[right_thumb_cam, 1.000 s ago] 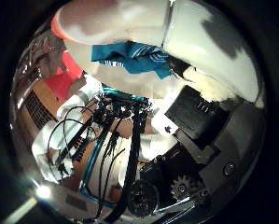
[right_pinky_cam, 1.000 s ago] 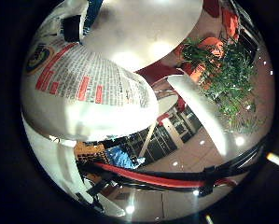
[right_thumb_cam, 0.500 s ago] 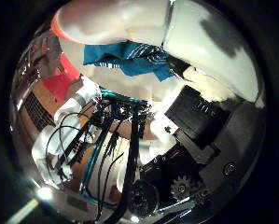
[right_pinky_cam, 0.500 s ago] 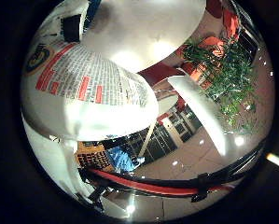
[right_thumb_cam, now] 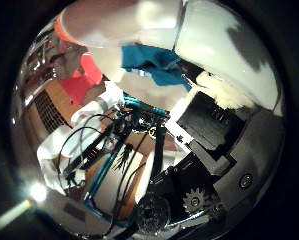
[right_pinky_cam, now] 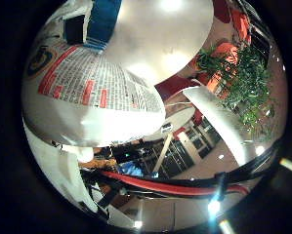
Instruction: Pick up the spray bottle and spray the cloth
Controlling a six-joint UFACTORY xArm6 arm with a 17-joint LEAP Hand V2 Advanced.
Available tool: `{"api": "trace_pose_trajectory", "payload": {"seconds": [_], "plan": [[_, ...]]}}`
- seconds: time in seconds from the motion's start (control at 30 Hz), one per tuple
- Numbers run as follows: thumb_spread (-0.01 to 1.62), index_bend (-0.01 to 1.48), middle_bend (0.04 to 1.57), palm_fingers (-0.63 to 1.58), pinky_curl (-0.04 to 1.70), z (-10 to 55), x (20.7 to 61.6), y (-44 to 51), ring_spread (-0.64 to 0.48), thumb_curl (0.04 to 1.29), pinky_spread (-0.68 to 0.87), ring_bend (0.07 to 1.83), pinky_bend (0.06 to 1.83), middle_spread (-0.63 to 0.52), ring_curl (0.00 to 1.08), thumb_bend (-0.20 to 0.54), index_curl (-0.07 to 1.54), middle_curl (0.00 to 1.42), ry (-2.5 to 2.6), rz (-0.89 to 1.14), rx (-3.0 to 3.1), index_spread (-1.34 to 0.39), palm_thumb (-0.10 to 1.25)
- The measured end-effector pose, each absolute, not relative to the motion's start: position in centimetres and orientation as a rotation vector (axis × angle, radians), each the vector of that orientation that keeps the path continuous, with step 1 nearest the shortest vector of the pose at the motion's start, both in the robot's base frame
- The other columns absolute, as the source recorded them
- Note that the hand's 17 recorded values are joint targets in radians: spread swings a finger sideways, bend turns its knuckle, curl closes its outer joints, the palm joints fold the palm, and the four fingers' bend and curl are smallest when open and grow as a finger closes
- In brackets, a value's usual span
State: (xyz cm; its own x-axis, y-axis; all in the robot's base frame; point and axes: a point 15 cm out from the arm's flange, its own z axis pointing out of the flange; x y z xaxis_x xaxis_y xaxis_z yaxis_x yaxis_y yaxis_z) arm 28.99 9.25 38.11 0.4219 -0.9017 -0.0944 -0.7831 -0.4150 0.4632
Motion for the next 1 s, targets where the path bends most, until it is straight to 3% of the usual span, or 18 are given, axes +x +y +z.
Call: {"api": "trace_pose_trajectory", "payload": {"seconds": [0.57, 1.0], "plan": [[0.89, 1.09, 1.37, 1.19, 1.14, 49.0, 31.2, 22.7, -0.16, 0.83, -0.22, 1.47, 1.07, -0.09, 0.58, -0.014, 0.79, 0.61, -1.642, -0.958, 2.891, -0.22, 1.04], [0.86, 1.1, 1.37, 1.2, 1.15, 39.1, 31.5, 29.1, -0.15, 0.84, -0.23, 1.47, 1.06, -0.09, 0.58, -0.016, 0.79, 0.61, -1.693, -1.432, 3.044, -0.22, 1.04]]}}
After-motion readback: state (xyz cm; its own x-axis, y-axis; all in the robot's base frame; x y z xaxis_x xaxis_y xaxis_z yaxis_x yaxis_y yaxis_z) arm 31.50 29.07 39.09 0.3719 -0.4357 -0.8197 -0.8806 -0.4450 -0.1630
